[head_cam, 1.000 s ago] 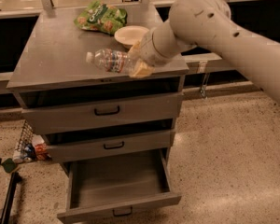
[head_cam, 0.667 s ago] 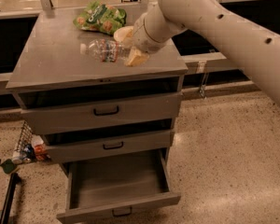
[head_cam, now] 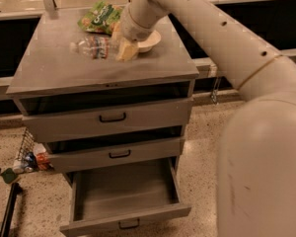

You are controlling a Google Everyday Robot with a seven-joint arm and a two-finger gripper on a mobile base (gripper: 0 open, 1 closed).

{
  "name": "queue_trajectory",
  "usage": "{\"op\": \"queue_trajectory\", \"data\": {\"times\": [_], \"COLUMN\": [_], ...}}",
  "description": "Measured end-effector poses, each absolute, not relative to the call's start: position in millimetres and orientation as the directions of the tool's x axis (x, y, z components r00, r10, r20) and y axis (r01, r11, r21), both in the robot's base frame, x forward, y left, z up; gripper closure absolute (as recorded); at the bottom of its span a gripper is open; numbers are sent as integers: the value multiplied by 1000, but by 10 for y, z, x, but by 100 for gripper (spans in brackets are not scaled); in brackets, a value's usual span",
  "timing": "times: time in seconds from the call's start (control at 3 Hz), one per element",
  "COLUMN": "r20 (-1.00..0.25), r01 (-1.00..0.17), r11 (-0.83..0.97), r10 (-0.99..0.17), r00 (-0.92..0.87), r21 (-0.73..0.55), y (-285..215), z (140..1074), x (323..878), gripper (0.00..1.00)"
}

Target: Pick water bottle from bottom drawer and place on counter

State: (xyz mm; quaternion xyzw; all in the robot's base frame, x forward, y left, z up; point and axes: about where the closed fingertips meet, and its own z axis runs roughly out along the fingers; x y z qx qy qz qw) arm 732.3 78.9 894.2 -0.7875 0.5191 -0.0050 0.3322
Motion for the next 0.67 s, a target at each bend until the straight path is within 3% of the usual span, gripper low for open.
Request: {"op": "queue_trajectory", "data": {"times": [0.33,0.67], "r20": [-356,-364], "r01": [-861,-903], "r11": [-271,-319], "r10": [-825,-836], "r00": [438,411], "r21": [-431,-287], "y": [940,1022], "z": [8767,8493], "x": [7468,7467], "gripper": [83,52]}}
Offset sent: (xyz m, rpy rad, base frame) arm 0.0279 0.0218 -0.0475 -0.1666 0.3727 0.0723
